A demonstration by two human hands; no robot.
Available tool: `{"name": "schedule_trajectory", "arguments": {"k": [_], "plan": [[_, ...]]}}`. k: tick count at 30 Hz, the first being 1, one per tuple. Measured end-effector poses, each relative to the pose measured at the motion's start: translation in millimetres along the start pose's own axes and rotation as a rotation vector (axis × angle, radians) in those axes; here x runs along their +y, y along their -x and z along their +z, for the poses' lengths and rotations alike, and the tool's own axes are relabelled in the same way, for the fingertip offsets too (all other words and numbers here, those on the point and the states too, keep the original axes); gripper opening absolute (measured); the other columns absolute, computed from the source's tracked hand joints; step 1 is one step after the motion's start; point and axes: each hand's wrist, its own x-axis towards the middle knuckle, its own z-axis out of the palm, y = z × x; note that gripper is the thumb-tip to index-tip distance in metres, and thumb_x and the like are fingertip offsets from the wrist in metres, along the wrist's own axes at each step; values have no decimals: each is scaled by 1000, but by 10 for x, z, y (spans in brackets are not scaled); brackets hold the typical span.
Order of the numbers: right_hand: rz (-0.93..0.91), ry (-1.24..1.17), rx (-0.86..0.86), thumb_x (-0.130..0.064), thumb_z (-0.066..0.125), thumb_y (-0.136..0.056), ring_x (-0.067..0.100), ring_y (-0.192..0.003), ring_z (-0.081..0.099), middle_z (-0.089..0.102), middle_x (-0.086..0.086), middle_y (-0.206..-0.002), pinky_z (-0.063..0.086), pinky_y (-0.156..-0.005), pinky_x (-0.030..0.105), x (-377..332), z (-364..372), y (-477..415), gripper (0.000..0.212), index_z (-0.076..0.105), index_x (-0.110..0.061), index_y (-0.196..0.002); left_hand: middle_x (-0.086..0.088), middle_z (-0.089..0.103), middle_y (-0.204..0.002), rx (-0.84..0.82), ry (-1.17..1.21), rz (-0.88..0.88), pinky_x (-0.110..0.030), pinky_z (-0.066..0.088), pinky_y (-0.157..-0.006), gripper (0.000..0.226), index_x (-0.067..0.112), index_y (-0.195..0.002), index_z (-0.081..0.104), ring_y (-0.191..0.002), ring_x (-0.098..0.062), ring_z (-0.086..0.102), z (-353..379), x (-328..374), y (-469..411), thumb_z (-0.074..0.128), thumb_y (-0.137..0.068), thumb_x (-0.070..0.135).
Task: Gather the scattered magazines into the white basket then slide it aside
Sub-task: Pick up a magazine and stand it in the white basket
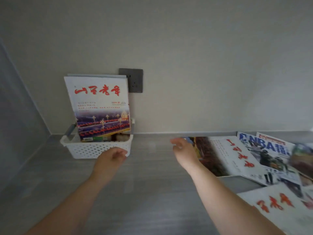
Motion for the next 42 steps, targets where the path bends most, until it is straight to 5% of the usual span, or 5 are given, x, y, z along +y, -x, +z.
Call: {"name": "schedule_trajectory", "arguments": {"k": [9, 15, 24, 34, 42], "plan": [[256, 269, 163, -6, 48, -87, 26, -113, 55, 62, 11, -119, 39, -94, 27, 1654, -1873, 1223, 28, 60, -7, -112, -6, 61, -79, -219, -18, -35, -21, 30, -58, 15, 17, -75, 62, -79, -17, 55, 1504, 619, 1110, 55, -84, 8], [364, 579, 123, -27, 46, -89, 25, -136, 25, 30, 10, -148, 18, -112, 34, 2447, -2655, 1665, 54, 29, -9, -137, -7, 27, -146, -331, -288, -49, -28, 27, -106, 45, 14, -127, 44, -133, -24, 30, 2558, 798, 1693, 53, -85, 28], [270, 705, 32, -38, 24, -95, 20, -143, 3, 9, 2, -155, 1, -116, 36, 2678, -2635, 1779, 54, 10, -19, -143, -4, 16, -150, -355, -431, -106, -40, 7, -116, 68, 19, -139, 21, -139, -23, 12, 3140, 1033, 2078, 51, -82, 40], [288, 562, 101, -37, 41, -91, 19, -141, 11, 23, -1, -152, 10, -116, 36, 2681, -2692, 1788, 53, 26, -22, -139, 4, 52, -101, -582, 183, -188, -6, 43, -50, 37, 23, -99, 35, -94, -13, 51, 3088, 1406, 2329, 50, -78, -4], [383, -137, 227, -16, 50, -87, 23, -116, 45, 49, 8, -130, 35, -93, 33, 2245, -2750, 1427, 47, 36, -15, -132, 6, 56, -106, -545, 229, 0, 7, 37, -62, 41, 16, -118, 44, -101, -9, 51, 2662, 1442, 2066, 43, -83, -5]]}}
